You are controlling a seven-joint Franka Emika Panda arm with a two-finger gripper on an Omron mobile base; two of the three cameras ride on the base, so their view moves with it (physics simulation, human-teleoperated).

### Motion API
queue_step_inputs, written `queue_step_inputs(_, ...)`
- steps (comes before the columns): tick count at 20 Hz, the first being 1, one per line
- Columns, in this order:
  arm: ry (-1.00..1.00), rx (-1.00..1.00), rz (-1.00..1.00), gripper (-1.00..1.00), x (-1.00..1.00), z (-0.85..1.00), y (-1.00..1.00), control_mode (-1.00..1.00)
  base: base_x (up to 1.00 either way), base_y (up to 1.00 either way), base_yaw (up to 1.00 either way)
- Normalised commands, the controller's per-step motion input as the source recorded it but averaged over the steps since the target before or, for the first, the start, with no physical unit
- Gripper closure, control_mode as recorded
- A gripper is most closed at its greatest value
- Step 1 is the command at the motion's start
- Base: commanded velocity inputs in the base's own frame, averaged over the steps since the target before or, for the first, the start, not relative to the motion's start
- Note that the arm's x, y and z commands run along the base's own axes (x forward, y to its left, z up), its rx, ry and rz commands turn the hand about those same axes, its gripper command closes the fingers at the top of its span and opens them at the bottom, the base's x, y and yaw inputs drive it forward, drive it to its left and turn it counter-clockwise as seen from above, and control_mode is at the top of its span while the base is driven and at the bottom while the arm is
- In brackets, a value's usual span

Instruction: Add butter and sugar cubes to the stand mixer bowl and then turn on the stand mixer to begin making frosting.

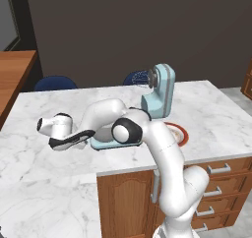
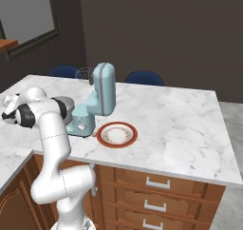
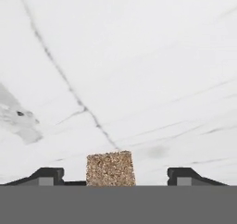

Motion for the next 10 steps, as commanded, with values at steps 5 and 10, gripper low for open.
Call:
queue_step_inputs(5, 0.01, 0.00, 0.00, 1.00, 0.00, -0.01, 0.00, -1.00, 0.00, 0.00, 0.00)
queue_step_inputs(10, 0.01, 0.00, 0.00, 1.00, -0.20, 0.01, 0.00, -1.00, 0.00, 0.00, 0.00)
